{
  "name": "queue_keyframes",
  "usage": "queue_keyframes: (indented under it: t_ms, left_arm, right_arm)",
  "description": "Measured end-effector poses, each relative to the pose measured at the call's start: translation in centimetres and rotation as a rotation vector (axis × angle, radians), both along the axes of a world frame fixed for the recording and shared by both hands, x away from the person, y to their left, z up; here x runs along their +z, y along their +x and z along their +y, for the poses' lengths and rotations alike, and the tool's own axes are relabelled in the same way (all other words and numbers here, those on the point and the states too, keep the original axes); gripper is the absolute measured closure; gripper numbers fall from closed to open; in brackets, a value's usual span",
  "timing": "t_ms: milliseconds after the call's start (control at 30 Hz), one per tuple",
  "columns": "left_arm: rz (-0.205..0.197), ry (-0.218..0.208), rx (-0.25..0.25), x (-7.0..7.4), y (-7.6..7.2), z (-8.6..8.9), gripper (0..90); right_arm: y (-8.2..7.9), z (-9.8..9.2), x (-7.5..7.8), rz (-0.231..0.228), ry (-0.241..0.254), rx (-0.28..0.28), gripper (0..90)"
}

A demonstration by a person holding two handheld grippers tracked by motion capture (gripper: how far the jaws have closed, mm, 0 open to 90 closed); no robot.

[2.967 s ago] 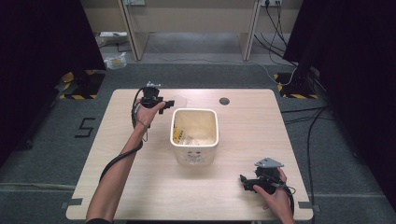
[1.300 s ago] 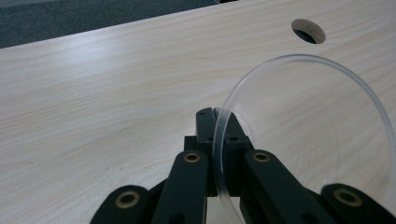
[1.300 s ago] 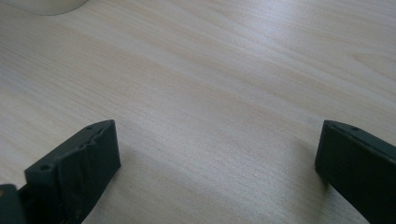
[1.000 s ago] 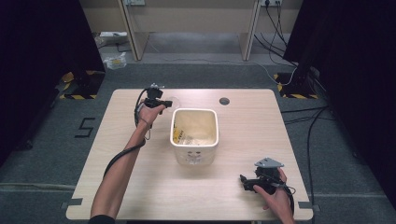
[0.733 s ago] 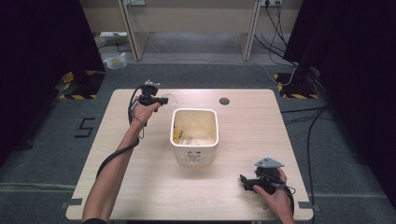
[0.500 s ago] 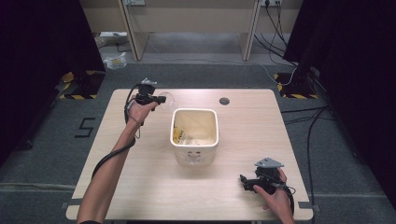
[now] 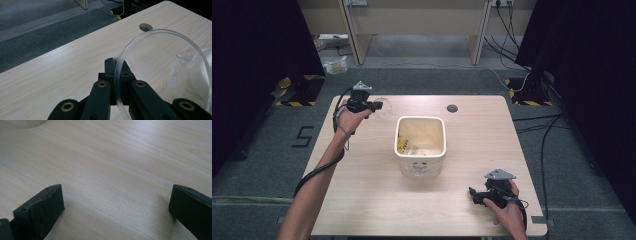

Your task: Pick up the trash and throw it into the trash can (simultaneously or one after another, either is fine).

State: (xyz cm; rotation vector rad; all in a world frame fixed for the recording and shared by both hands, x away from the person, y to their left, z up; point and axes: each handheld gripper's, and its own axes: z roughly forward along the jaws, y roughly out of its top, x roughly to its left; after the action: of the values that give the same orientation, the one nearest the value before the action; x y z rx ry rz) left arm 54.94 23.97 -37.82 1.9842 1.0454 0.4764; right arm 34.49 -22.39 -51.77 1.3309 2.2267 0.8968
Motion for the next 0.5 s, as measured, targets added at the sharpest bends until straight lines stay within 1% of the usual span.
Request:
queue_keyframes:
  t_ms: [67,333,433,500]
  left_arm:
    - [-0.007,-0.004,-0.007,0.4,-0.4,0.2,88.5]
    - [-0.047,0.021,-0.04,2.5,-2.1,0.7,88.2]
    - [-0.053,0.029,-0.047,3.2,-2.4,0.9,88.2]
    - [-0.051,0.021,-0.052,3.7,-2.6,1.3,88.1]
  right_arm:
    - [0.0,0.0,0.0,0.0,0.0,0.0,0.2]
    - [0.0,0.0,0.0,0.0,0.0,0.0,0.2]
    - [0.0,0.0,0.0,0.0,0.0,0.0,0.2]
    - [0.0,0.0,0.0,0.0,0.0,0.0,0.2]
